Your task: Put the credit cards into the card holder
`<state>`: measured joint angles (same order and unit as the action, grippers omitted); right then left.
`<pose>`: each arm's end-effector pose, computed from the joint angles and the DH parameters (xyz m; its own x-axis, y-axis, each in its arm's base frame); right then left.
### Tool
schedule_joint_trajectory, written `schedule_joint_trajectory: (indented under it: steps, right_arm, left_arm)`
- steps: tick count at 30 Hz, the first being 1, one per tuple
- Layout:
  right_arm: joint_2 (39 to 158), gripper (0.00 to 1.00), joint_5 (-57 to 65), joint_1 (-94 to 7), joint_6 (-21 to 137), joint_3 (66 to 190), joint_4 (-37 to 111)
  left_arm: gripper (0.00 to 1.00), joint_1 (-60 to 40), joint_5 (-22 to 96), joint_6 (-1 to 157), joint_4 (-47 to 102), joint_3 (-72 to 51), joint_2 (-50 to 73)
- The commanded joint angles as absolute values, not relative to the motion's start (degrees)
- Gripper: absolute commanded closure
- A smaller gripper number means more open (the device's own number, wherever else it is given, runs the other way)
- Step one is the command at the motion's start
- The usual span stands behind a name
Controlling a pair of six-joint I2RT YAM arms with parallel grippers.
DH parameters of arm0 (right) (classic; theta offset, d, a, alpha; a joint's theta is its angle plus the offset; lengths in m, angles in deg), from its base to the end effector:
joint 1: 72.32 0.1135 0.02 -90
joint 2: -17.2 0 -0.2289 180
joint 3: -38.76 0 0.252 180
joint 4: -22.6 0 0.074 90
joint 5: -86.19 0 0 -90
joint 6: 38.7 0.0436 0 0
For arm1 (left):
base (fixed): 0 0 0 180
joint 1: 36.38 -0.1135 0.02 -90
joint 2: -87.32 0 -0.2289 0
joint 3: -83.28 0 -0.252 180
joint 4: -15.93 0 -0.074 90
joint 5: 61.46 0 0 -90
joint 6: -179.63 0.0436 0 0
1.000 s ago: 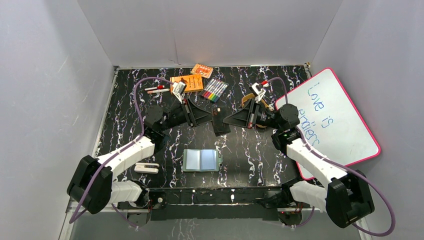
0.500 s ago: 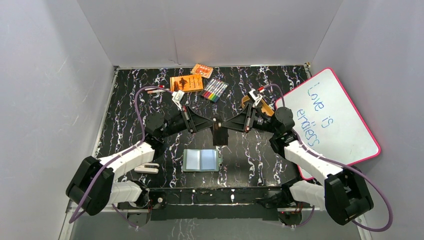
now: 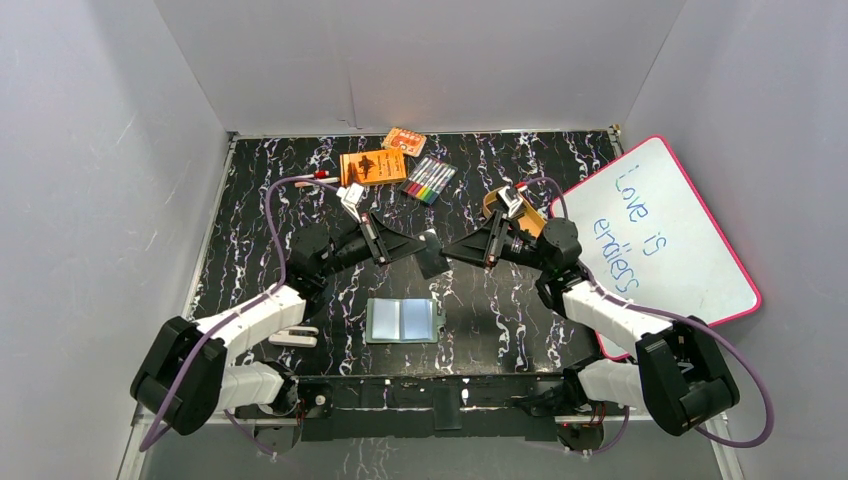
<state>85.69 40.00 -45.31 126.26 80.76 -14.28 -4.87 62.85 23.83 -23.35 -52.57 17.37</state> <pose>0.2227 0.1474 0.2331 -0.8607 0.3435 -0.3758 -0.3976 0.0075 0.9175 0.2219 -0.1649 0.2445 -0.7386 -0.4310 -0.5185 0.5498 0.0601 -0.8331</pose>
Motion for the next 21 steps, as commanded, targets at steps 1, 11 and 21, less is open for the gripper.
schedule_joint_trajectory:
  steps: [1,11,21]
  right_arm:
    - [83.33,0.56,39.04,-46.97,116.81,82.72,-7.98]
    - [83.18,0.48,48.63,-46.55,101.39,91.29,6.57]
    - [84.24,0.61,49.5,-42.3,99.46,94.63,8.89]
  left_arm:
    - [1.0,-6.33,59.04,32.48,-13.18,-49.99,21.18]
    - [1.0,-6.84,72.81,32.18,-16.87,-48.54,21.05]
    - [1.0,-6.84,77.53,28.52,-22.22,-47.97,19.85]
